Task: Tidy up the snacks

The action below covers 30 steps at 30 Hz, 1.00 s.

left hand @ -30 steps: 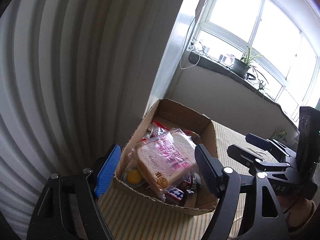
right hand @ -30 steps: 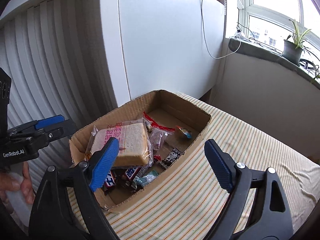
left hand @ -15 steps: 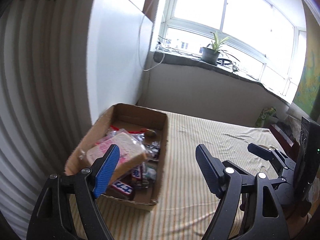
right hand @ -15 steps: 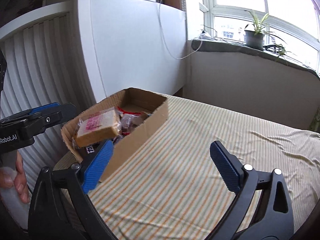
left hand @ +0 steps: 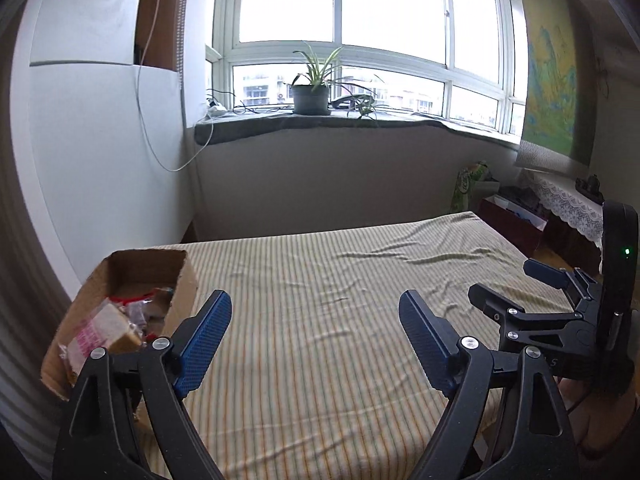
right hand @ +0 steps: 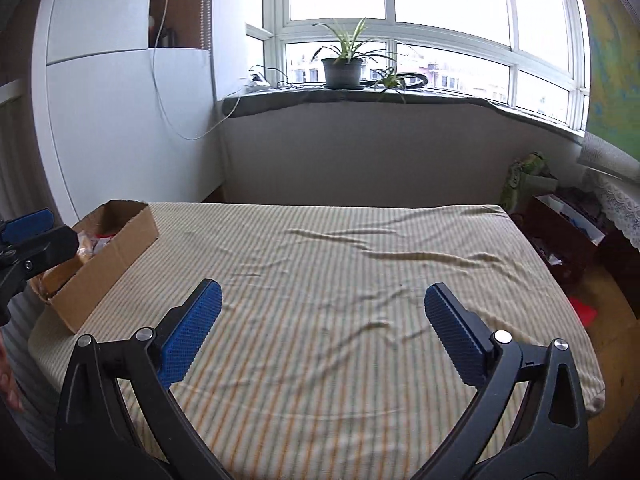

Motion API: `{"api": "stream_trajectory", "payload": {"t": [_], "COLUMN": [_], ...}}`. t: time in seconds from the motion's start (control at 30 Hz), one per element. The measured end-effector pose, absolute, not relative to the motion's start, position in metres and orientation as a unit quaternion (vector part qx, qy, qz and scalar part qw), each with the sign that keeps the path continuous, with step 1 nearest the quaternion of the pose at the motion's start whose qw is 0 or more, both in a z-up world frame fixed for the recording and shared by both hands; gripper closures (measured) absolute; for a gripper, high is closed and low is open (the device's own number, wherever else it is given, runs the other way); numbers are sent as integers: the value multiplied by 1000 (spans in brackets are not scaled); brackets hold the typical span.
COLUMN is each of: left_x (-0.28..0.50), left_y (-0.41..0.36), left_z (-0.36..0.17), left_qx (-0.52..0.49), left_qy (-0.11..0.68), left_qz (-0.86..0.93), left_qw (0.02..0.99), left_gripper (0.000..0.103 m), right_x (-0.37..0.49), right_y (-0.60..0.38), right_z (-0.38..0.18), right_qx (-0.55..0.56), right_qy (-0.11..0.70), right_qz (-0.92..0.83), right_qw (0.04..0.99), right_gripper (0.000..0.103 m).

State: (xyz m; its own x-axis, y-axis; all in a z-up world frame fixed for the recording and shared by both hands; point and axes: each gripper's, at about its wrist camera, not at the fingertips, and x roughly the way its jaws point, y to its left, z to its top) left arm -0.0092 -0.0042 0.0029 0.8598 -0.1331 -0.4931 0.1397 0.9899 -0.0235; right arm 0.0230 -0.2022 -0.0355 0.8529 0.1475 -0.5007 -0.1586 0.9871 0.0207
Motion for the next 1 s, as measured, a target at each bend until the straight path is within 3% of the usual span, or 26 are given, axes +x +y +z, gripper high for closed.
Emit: {"api": "stream_trajectory", "payload": {"t": [0.3,0.43,1.0], "left_x": [-14,-15,-14], "left_y": [-4,3,20], "left_z": [3,3,-4], "left_qx": [-3,-20,-41], "left_qy": [256,256,281], "left_qz": [-61,-59,-31], "left_qw": [965,965,958], "left_gripper": [16,1,1], "right_x": [20,20,16], "right_y": [-200,-189,-170], "right_z": [-27,-27,-26], "right_qx": [-20,-29,-47], "right_qy": [251,253,258], "right_qz": [82,90,106], "right_qw": [964,963,959], "right_gripper": [0,0,0]}}
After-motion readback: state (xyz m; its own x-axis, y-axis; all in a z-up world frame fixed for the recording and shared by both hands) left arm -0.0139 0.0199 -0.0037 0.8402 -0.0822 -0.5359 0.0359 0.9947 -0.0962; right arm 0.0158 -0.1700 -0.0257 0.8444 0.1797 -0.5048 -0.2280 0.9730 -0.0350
